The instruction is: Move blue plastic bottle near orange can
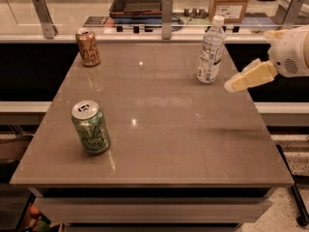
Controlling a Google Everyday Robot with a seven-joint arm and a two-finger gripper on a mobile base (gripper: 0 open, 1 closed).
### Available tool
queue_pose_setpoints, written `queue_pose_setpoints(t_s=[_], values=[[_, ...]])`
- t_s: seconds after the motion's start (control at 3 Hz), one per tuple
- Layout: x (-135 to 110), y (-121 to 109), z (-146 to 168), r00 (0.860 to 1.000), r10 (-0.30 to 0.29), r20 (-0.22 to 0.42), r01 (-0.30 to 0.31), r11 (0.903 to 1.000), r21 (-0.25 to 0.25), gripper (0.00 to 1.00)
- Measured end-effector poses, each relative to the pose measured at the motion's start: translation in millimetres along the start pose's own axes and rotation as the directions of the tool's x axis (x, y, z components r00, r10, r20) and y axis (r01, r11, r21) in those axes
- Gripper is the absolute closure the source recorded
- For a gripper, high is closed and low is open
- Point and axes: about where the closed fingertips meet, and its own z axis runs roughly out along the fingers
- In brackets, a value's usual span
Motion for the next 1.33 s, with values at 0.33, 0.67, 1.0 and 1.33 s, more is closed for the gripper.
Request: queue_pose_setpoints(t_s=[0.33,0.67,1.0,1.33], values=[[-8.6,-15.0,27.9,0.993,0.028,0.116,-0.033,0.9985,0.044,0.00],[-10.4,-28.1,52.8,0.976,0.067,0.206,-0.082,0.9944,0.067,0.00],[-7.8,-35.7,79.8,0.956,0.116,0.271,-0.136,0.9891,0.058,0.00],[-8.1,-42.5,105.3,0.932,0.149,0.331,-0.164,0.9864,0.016,0.00]])
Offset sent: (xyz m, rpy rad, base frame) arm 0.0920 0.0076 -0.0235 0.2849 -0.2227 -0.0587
